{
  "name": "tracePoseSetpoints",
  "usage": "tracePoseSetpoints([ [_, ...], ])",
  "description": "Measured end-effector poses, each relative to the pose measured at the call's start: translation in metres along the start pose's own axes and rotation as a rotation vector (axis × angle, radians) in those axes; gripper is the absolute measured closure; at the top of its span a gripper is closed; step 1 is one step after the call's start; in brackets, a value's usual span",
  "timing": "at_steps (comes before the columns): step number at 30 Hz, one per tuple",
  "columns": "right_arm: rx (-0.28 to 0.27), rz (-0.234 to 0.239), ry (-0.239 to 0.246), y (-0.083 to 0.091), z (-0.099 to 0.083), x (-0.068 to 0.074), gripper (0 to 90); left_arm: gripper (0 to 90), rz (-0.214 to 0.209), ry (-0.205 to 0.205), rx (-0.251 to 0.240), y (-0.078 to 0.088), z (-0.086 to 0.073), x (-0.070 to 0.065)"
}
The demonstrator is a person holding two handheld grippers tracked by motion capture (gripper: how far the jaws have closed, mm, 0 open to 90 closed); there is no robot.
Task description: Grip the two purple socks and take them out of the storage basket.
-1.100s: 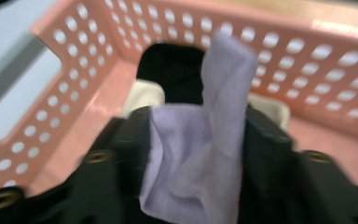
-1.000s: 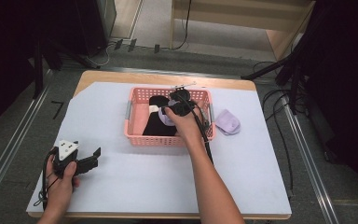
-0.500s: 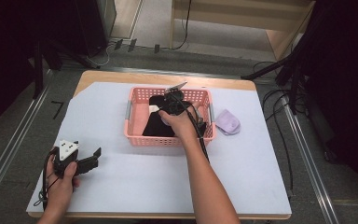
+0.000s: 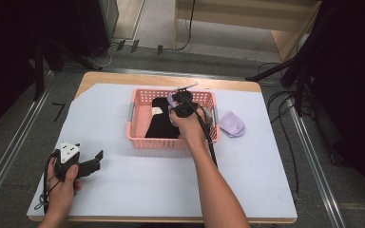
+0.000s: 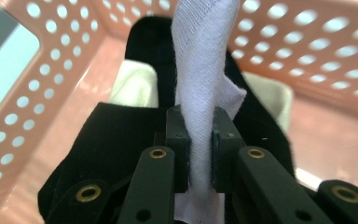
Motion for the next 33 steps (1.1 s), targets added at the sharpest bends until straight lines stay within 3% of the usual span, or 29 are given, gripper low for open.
tracePoseSetpoints([
  [5, -0.130, 0.026, 0.003, 0.015, -0.004, -0.002, 80.8, 15.4, 0.003, 0.000, 0.002, 0.000, 0.000, 0.000],
  [8, -0.203, 0.017, 0.024, 0.023, -0.008, -0.005, 80.8, 15.4, 0.004, 0.004, 0.002, 0.000, 0.000, 0.001],
  [13, -0.317, 0.033, 0.006, 0.037, -0.013, -0.014, 80.8, 15.4, 0.003, 0.011, 0.002, 0.000, 0.000, 0.001],
  [19, -0.411, 0.027, 0.050, 0.050, -0.021, -0.023, 80.8, 15.4, -0.001, 0.012, 0.005, 0.000, 0.000, 0.001],
  [25, -0.528, 0.020, 0.039, 0.065, -0.025, -0.039, 80.7, 15.4, -0.001, 0.010, 0.006, 0.000, 0.000, 0.001],
  [33, -0.612, 0.014, 0.048, 0.077, -0.029, -0.060, 80.5, 15.4, 0.001, 0.011, 0.005, 0.000, 0.000, 0.001],
])
Point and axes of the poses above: each handheld gripper's, and its own axes: y roughly backward along the jaws, z roughly out of its top, x roughly to its left, the point moved 6 cm from there along -y, roughly forward along the jaws, and after that the axes turned 9 degrees about x, right-handed, at the moved point
